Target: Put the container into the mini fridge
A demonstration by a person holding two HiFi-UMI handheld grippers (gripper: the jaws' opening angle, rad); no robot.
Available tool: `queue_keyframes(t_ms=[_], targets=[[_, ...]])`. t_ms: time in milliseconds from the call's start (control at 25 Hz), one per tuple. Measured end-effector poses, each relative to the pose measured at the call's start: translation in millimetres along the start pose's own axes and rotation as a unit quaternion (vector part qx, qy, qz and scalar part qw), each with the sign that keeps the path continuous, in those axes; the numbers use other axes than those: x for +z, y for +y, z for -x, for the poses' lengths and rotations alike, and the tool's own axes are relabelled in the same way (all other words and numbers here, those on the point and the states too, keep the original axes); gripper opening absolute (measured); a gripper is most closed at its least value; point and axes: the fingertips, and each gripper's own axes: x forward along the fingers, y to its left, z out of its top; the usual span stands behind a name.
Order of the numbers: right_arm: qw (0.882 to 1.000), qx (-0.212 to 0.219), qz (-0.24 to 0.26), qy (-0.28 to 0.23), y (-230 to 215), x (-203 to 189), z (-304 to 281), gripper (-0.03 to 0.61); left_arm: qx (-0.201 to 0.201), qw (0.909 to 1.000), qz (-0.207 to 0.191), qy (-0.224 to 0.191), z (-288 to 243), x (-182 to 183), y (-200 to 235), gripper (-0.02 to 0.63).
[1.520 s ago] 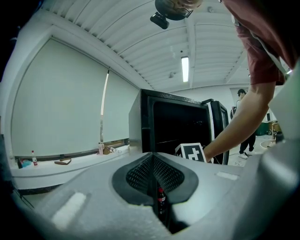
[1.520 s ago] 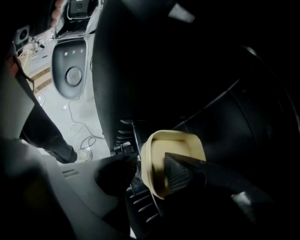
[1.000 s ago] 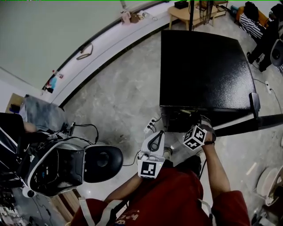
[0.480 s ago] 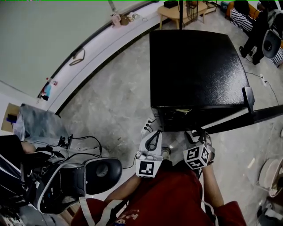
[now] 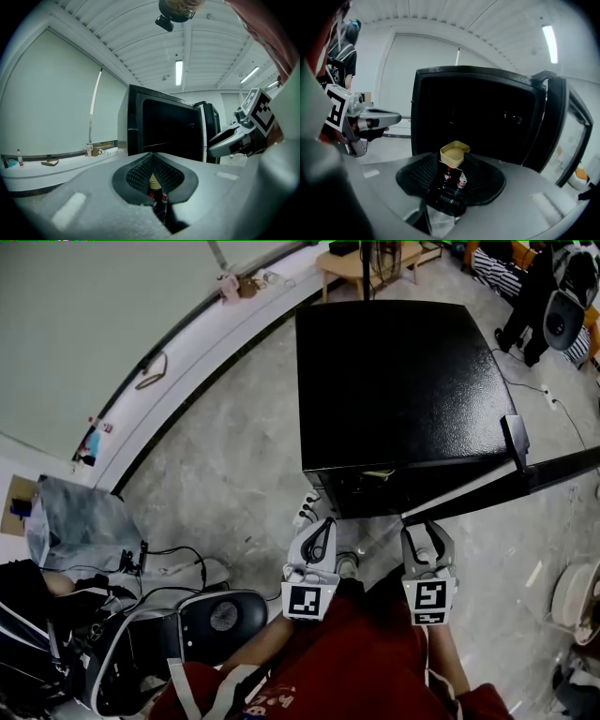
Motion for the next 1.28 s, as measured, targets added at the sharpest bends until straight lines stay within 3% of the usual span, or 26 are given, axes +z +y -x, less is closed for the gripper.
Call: queue_keyframes(t_ms=[160,280,560,720,960,1200,1280], targets=[[0.998,-0.028,-0.016,-0.050,-10.4,16.9,10.1,0.164,-0.013,0.9996,-0.025,-0.011,-3.0,8.7,6.3,0.005],[0.994,-0.039,-0.045,-0.094,-15.0,33.3,23.9,0.164,-0.005,0.9995,-0.018,-0.026,0.0,18.9,8.6,0.005],[0.987,-0.047,-0.063,-0.138,-32.3,48.4,61.1,0.132,-0.001,0.9990,-0.033,-0.030,14.2,36.9,-16.8,0.005],[0.987,-0.046,-0.054,-0.143,-32.6,56.6,59.6,0.099,-0.006,0.9988,-0.037,-0.029,13.4,36.2,-16.2,0.005],[0.987,-0.053,-0.050,-0.142,-33.6,59.3,62.5,0.000,-0.003,0.9986,-0.041,-0.032,13.4,41.6,-14.1,0.005],[0.988,-0.049,-0.042,-0.139,-32.8,62.4,60.7,-0.002,0.000,0.9988,-0.035,-0.035,12.8,45.1,-14.8,0.005],[0.988,-0.057,-0.059,-0.129,-31.7,68.5,53.9,-0.002,-0.002,0.9989,-0.032,-0.032,9.5,50.7,-3.5,0.005]])
